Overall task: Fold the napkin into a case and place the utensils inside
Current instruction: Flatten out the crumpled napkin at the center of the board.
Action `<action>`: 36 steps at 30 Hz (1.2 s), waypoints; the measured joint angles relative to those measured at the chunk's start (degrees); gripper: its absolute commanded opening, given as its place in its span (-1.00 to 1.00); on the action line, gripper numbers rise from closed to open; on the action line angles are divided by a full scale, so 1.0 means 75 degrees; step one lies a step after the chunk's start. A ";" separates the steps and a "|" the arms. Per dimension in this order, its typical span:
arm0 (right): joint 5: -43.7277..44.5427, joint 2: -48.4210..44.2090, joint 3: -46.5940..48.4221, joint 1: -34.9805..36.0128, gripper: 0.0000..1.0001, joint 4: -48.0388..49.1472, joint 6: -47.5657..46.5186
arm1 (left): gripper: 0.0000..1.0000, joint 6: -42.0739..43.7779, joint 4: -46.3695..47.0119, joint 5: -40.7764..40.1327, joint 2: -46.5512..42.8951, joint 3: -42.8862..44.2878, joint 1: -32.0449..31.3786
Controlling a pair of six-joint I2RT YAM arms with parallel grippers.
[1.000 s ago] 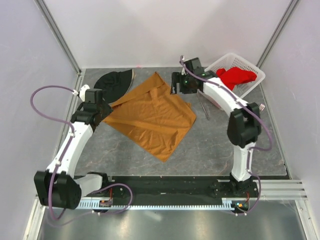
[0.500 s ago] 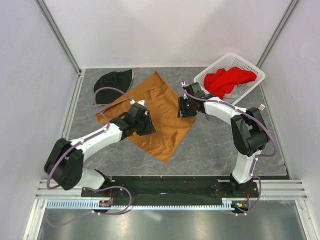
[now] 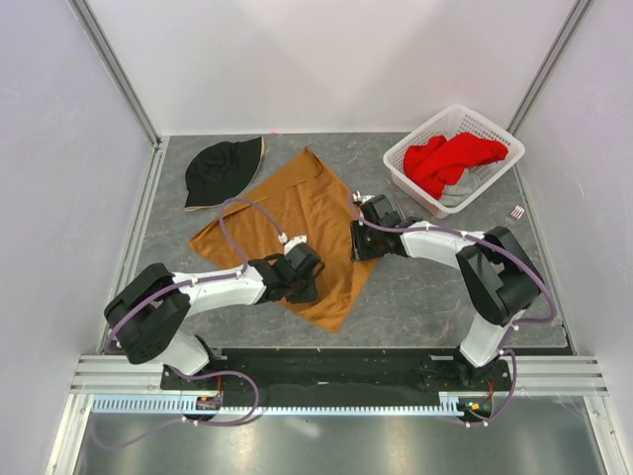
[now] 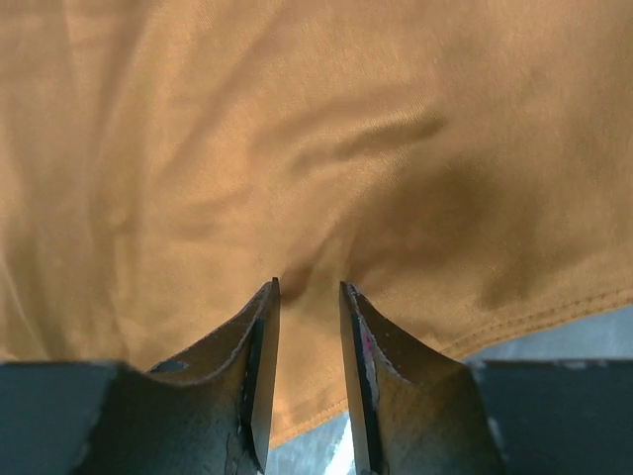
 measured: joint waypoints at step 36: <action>-0.0003 0.3255 0.5182 0.0265 0.23 0.0087 0.0513 | 0.24 0.0796 -0.2209 -0.0656 -0.4325 0.1256 0.1268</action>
